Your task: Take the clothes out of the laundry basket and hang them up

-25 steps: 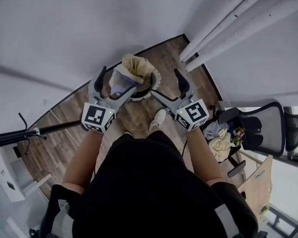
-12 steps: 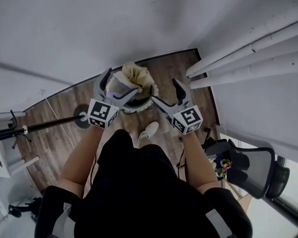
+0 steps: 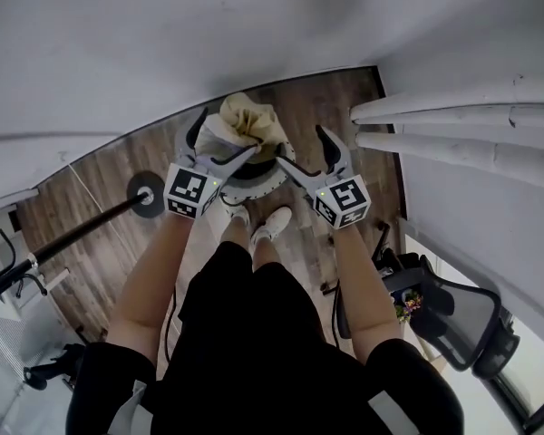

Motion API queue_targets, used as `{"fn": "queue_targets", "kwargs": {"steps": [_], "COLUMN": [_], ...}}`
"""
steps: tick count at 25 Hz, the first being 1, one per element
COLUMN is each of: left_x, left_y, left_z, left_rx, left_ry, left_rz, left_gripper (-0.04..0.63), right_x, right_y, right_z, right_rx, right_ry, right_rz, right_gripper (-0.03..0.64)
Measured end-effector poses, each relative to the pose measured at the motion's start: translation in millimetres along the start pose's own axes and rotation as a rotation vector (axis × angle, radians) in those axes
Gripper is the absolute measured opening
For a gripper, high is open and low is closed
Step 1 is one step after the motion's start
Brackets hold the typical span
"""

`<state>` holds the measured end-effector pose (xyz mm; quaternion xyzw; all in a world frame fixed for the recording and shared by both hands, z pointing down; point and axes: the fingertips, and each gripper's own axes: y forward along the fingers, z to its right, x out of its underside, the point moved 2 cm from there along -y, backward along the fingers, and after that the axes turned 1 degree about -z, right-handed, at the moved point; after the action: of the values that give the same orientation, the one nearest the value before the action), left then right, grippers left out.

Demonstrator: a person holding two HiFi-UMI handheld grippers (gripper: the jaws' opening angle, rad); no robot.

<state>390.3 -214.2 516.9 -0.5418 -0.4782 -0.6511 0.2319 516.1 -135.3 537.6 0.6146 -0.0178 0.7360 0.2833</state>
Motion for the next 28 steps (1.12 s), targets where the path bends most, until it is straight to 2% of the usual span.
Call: {"fn": "queue_targets", "kwargs": {"steps": [8,14,23,28], "left_x": [116,195,298,346], "left_y": [64,100,153,179], "left_z": [-63,-81,-97,-101], "left_rx": [0.047,0.09,0.077,0.108], "left_ry": [-0.014,-0.042,-0.062,0.002], "left_rz": [-0.163,-0.28,-0.412,-0.49], "left_gripper": [0.509,0.508,0.46,0.46], "right_x": [86,157,263,304], "right_y": [93,138,200,227], "right_z": [41,70,114,123], "right_rx": [0.017,0.04,0.01,-0.034], "right_ry": [0.026,0.039,-0.018,-0.042], "right_rz": [-0.164,-0.257,-0.411,-0.472], "right_gripper": [0.417,0.407,0.379,0.377]}}
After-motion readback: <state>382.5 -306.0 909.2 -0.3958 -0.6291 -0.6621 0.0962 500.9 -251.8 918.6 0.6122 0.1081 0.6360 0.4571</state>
